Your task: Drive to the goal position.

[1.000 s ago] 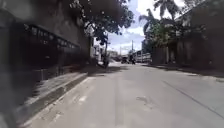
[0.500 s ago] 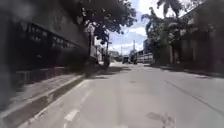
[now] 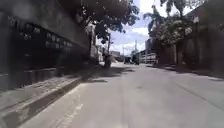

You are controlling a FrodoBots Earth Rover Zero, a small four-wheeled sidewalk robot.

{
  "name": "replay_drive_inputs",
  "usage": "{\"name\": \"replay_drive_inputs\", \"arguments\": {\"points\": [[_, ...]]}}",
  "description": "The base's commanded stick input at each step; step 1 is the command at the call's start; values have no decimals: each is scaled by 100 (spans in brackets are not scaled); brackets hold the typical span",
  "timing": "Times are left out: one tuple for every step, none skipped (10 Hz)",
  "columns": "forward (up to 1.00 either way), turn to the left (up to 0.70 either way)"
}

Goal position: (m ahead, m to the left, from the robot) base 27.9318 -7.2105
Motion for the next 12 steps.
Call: {"name": "replay_drive_inputs", "arguments": {"points": [[100,0],[100,0],[100,0],[100,0],[100,0],[100,-3],[100,-11],[100,-21],[100,-40],[100,-35],[100,0],[100,0]]}}
